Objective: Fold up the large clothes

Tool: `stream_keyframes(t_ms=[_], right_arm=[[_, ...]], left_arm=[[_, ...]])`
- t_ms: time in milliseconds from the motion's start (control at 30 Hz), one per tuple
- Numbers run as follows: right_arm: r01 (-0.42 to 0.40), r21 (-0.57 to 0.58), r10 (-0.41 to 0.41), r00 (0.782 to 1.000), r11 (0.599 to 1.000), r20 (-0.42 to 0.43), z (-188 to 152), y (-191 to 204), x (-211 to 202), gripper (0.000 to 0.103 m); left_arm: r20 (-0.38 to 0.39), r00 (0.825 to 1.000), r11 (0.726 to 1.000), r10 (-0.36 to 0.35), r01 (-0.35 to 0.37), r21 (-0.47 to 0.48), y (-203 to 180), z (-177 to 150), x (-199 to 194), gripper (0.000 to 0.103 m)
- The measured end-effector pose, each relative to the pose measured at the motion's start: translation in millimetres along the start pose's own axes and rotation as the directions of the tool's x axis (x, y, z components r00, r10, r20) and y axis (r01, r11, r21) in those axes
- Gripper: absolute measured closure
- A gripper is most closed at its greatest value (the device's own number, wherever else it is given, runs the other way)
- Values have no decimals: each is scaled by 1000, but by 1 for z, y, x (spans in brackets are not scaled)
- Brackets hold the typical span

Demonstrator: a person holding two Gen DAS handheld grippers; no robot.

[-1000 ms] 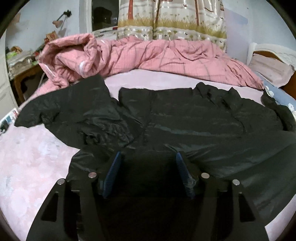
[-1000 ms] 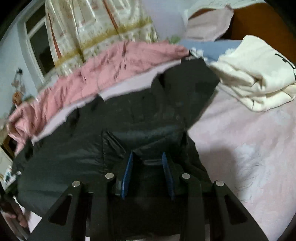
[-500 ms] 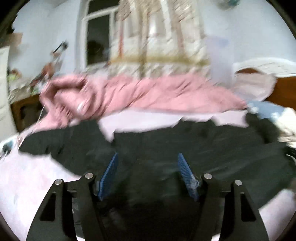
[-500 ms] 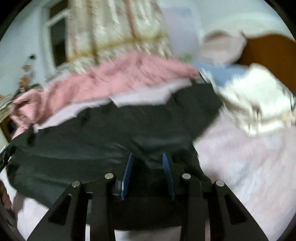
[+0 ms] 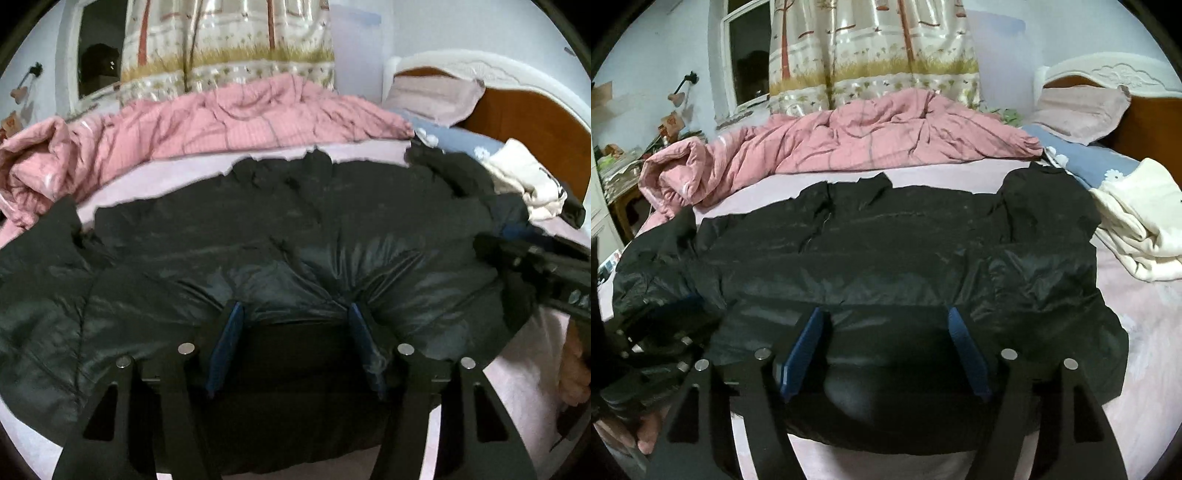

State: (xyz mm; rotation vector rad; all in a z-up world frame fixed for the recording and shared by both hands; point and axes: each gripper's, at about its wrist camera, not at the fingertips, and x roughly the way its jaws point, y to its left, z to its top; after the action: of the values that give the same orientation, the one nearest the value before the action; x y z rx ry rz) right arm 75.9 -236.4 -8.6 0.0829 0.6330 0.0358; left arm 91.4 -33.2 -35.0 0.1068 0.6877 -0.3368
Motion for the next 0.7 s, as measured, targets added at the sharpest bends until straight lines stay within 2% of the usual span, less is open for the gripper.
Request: stream_keyframes(t_ms=[133,200,333,400,600,700], right_arm=[[-35,27,33,998,999,56,13,6,-9,30],[-48,17,46,997,999,64,19,13,-10,24],[21,-28,-22,999,999,-46,7,21,15,23],[39,-45,-42,995,998,-88,-7,21,29,23],[65,-54,-72,990,996,-120,-14,20,38,23],[62,-64,-70,989,996,-129,-17,20,42,22]], left_arm=[[-21,1000,1000,1,0,17,-4,-2,6,45],[-25,1000,1000,4,-4,21,-6,-2,8,45],[-14,1000,1000,5,-5,14,-7,-2,8,45],[8,1000,1000,9,-9,1,-4,-2,5,44],[107,994,997,5,3,-74,15,0,-16,44],[167,984,995,61,-46,-89,23,3,-33,45]])
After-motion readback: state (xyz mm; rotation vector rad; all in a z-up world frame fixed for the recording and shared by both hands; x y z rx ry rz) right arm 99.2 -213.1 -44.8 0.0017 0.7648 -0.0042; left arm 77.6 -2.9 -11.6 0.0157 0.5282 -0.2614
